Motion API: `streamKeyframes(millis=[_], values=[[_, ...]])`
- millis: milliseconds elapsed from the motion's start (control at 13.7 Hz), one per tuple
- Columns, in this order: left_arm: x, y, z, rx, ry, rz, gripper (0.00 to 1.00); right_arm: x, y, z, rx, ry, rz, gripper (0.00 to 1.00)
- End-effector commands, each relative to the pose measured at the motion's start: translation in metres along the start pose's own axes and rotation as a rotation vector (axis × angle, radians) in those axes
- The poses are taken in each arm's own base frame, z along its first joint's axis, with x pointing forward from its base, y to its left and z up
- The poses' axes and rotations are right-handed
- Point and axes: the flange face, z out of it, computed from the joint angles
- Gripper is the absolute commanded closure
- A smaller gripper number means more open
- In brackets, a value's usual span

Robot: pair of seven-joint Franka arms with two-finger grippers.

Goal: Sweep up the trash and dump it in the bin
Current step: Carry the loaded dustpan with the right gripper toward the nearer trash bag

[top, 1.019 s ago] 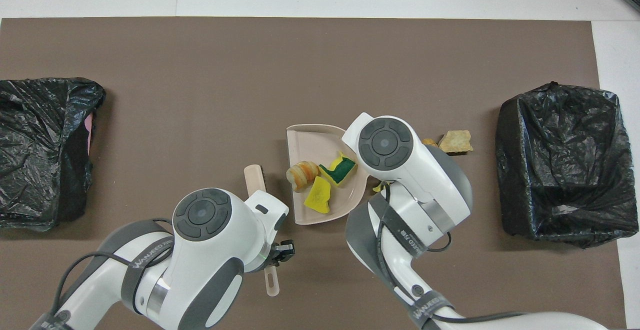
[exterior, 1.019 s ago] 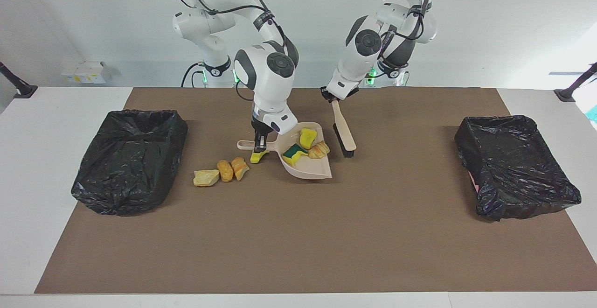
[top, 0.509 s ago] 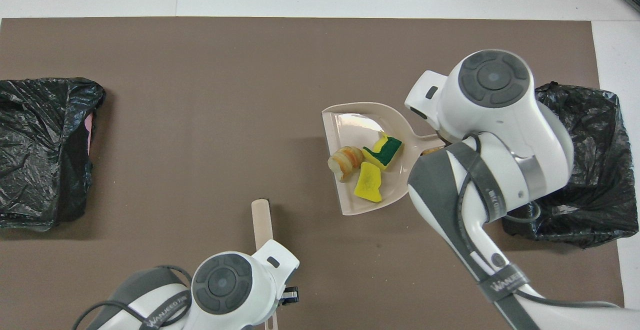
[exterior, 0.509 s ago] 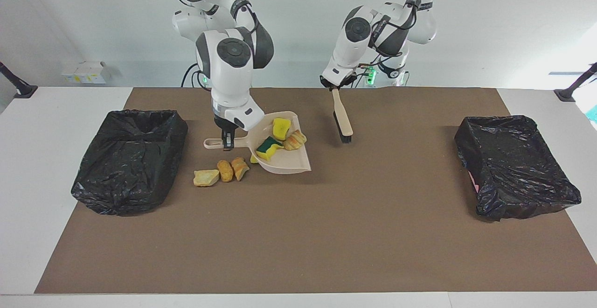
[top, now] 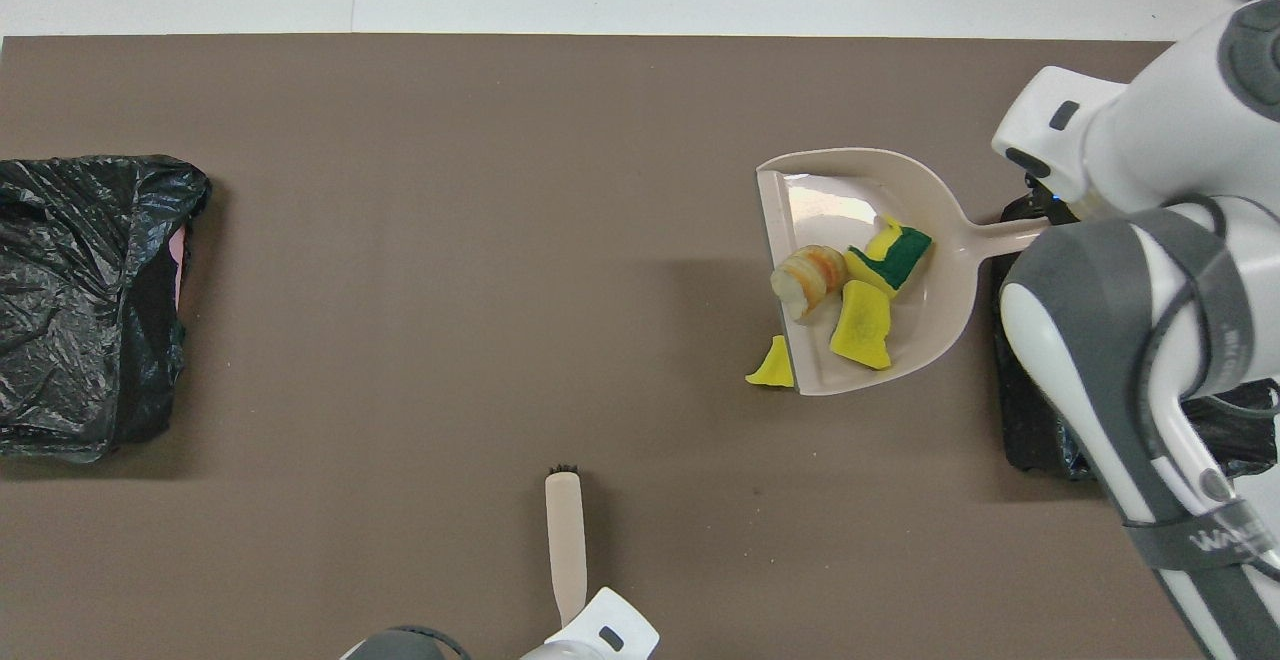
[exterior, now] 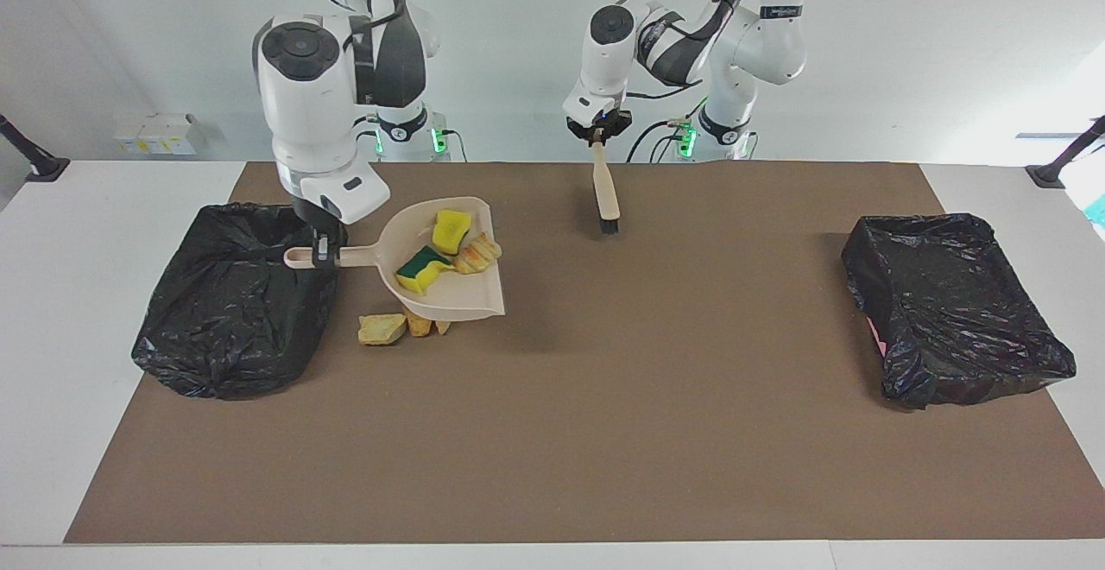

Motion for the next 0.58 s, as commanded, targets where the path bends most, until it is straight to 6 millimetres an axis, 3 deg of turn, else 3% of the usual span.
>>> streamKeyframes(millis=[0, 291, 509], values=[[-0.010, -0.004, 0.004, -0.019, 0.021, -0.019, 1.00, -0.046, -0.008, -0.002, 0.023, 0.025, -0.029, 1.00], [-0.009, -0.002, 0.009, -0.044, -0.034, -0.028, 1.00, -0.137, -0.026, 0.019, 0.041, 0.051, -0.051, 1.00], [-0.006, -0.003, 0.009, -0.068, -0.067, -0.012, 1.00, -0.180, -0.040, 0.025, 0.044, 0.037, -0.072, 1.00]])
